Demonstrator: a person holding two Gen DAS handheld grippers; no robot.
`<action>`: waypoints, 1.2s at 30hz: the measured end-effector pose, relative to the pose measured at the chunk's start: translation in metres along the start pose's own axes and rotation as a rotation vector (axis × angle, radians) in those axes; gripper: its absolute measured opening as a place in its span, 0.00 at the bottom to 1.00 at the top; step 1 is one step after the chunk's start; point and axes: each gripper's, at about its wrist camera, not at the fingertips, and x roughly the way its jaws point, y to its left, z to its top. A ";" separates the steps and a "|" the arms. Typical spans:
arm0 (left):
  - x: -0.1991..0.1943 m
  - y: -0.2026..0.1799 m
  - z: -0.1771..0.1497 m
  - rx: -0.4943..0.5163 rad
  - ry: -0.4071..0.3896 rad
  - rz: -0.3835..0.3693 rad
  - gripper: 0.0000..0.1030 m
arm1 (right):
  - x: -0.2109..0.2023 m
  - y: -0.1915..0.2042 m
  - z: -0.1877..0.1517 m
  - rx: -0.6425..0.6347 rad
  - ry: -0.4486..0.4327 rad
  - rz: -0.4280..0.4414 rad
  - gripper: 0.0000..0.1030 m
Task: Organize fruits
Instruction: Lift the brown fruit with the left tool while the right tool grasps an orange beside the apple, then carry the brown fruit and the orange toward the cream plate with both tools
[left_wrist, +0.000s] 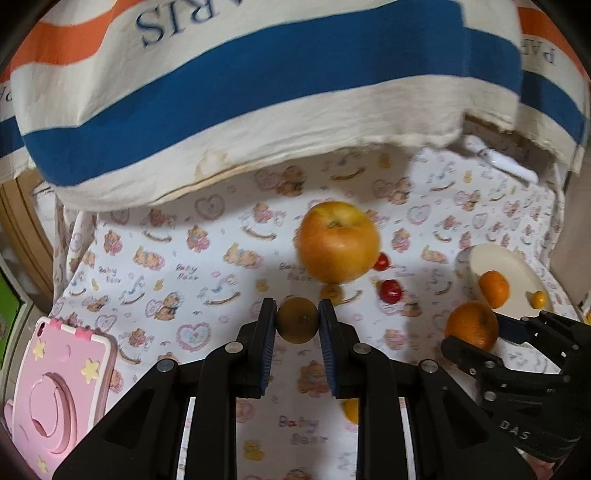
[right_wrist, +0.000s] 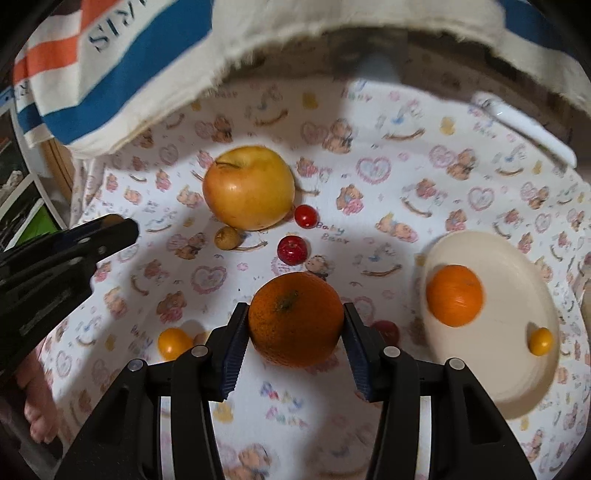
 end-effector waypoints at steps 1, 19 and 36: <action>-0.003 -0.002 0.000 -0.002 -0.004 -0.018 0.21 | -0.007 -0.004 -0.002 -0.001 -0.012 0.000 0.49; -0.044 -0.089 -0.007 0.138 -0.069 -0.181 0.21 | -0.111 -0.110 -0.032 0.104 -0.229 -0.061 0.49; -0.010 -0.196 0.003 0.234 0.027 -0.268 0.21 | -0.110 -0.199 -0.040 0.320 -0.246 -0.030 0.49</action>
